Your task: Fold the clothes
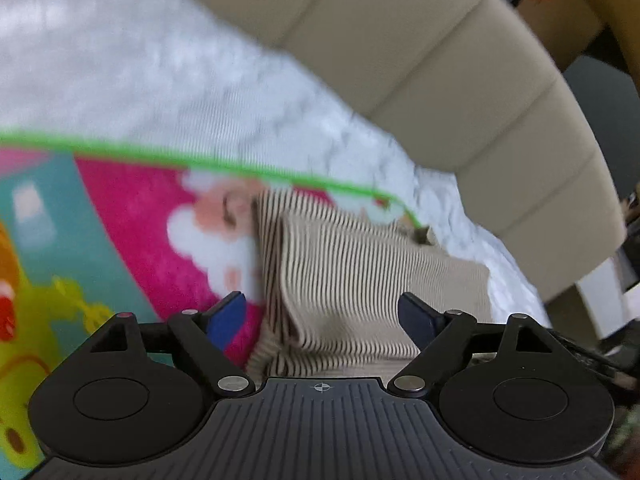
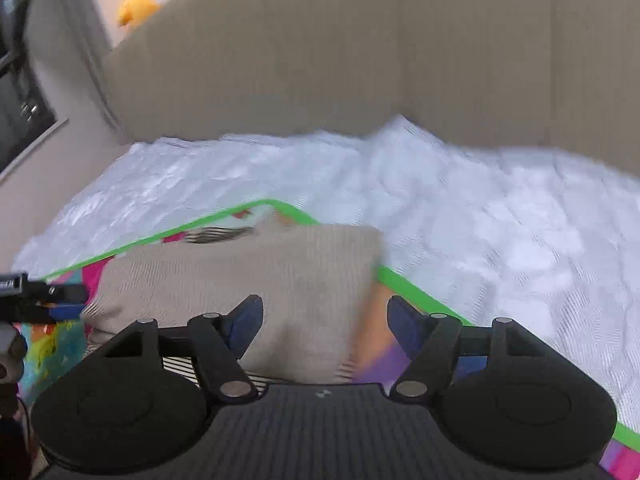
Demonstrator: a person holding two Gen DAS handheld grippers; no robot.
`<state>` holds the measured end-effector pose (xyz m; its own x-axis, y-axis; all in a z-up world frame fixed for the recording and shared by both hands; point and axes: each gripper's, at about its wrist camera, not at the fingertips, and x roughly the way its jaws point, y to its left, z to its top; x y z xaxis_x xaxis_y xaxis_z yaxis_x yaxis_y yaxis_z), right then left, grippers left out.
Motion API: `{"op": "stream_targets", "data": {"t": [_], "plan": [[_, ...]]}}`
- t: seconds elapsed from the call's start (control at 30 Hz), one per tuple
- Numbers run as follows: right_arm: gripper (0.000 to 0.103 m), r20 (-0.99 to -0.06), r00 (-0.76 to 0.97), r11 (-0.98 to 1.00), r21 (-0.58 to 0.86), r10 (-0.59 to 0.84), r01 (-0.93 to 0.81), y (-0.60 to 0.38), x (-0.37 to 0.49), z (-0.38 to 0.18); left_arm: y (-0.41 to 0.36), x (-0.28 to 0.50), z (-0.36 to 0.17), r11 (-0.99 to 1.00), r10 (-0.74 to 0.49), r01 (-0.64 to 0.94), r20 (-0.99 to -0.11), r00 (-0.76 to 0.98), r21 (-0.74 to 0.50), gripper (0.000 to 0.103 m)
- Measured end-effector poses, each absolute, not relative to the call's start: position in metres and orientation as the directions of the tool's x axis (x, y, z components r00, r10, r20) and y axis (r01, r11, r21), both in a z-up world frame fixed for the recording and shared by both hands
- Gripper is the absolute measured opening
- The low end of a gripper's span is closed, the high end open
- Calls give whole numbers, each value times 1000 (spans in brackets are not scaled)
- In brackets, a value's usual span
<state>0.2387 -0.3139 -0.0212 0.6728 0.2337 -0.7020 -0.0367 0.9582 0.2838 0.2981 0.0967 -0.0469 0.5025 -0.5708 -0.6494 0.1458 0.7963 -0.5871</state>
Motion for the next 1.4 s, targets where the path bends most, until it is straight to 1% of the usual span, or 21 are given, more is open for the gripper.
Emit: {"op": "stream_targets", "data": {"t": [0.1, 0.17, 0.27, 0.37, 0.43, 0.5, 0.53, 0.57, 0.6, 0.63, 0.67, 0.77, 0.9, 1.0, 1.1, 1.23, 1.3, 1.37, 1.4], "plan": [[62, -708, 646, 938, 343, 286, -40, -320, 259, -37, 97, 317, -58, 772, -607, 148, -647, 461, -618, 86], [54, -705, 632, 924, 379, 322, -49, -318, 277, -48, 93, 331, -64, 765, -619, 160, -642, 453, -624, 86], [54, -696, 613, 905, 419, 373, -75, -306, 314, -61, 84, 354, -70, 758, -628, 182, -627, 461, -626, 86], [55, -701, 591, 905, 404, 400, -135, -290, 345, -60, 76, 373, -72, 760, -630, 197, -626, 460, -620, 87], [54, -695, 595, 910, 377, 402, -175, -283, 346, -53, 66, 378, -70, 776, -619, 231, -638, 458, -587, 87], [51, -686, 607, 914, 345, 400, -213, -279, 343, -43, 55, 375, -67, 809, -586, 285, -662, 467, -514, 86], [39, -682, 613, 916, 328, 400, -232, -276, 341, -38, 49, 374, -65, 823, -568, 313, -674, 473, -474, 82], [28, -677, 619, 917, 311, 399, -251, -274, 339, -34, 45, 372, -63, 840, -543, 331, -685, 485, -430, 66], [28, -672, 624, 917, 294, 399, -269, -271, 337, -29, 46, 370, -61, 844, -536, 333, -688, 490, -420, 55], [26, -667, 630, 917, 276, 398, -287, -269, 335, -24, 48, 368, -59, 845, -535, 331, -687, 492, -421, 32], [25, -662, 635, 917, 259, 398, -305, -266, 334, -20, 50, 367, -57, 845, -534, 329, -686, 493, -422, 28], [23, -637, 651, 902, 189, 413, -387, -262, 300, 8, 52, 336, -31, 842, -533, 394, -677, 507, -368, 27], [23, -635, 659, 878, 65, 403, -475, -255, 235, 38, 53, 291, 6, 828, -534, 484, -662, 526, -283, 27], [23, -648, 650, 856, 4, 396, -517, -252, 185, 43, 56, 247, 22, 814, -526, 539, -667, 527, -216, 27], [23, -695, 615, 829, -49, 372, -557, -246, 141, 34, 60, 208, 19, 812, -496, 556, -711, 499, -177, 30], [24, -764, 574, 777, -159, 294, -609, -237, 97, 19, 67, 167, 12, 829, -441, 537, -772, 457, -155, 42], [27, -787, 557, 758, -188, 264, -625, -238, 81, 15, 75, 152, 15, 835, -427, 529, -787, 446, -152, 43], [30, -795, 553, 758, -194, 251, -623, -241, 70, 18, 86, 140, 19, 842, -418, 517, -794, 441, -156, 54], [31, -797, 552, 760, -194, 247, -620, -243, 66, 20, 92, 135, 21, 847, -419, 504, -795, 439, -169, 56]]}}
